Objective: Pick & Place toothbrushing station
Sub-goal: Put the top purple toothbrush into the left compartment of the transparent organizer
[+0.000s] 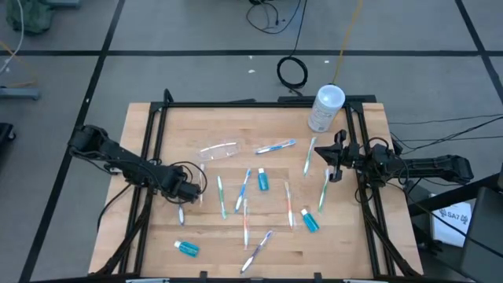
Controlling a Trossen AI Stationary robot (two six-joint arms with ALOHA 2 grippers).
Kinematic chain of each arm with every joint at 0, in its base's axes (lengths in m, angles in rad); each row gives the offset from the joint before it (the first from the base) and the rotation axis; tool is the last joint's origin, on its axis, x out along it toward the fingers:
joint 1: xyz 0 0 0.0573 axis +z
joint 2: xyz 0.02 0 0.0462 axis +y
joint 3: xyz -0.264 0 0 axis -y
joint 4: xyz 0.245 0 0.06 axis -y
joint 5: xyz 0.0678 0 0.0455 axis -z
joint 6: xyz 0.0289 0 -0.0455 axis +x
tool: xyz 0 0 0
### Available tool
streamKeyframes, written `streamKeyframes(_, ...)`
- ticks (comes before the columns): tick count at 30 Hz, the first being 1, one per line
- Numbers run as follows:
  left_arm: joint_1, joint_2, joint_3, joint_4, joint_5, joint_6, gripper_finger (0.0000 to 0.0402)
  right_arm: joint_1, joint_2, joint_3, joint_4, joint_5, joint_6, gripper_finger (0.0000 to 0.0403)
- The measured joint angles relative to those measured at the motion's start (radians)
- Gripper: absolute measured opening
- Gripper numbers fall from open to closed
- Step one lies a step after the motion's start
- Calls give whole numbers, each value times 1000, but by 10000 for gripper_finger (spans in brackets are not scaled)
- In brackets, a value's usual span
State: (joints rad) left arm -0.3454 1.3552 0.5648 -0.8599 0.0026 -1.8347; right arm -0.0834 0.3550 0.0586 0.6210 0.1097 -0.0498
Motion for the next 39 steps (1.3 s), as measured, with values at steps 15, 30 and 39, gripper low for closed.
streamKeyframes(15, -1, -11, -25, 50, -31, 15, 15, -1, 4, 0, 11, 2, -49, 4)
streamKeyframes(30, -32, -8, 252, -308, -128, 45, 5, -2, 23, 0, -34, 25, -15, 54)
streamKeyframes(39, -112, -8, 489, -556, -408, -23, 4, -2, 121, 0, -24, 28, 51, 122)
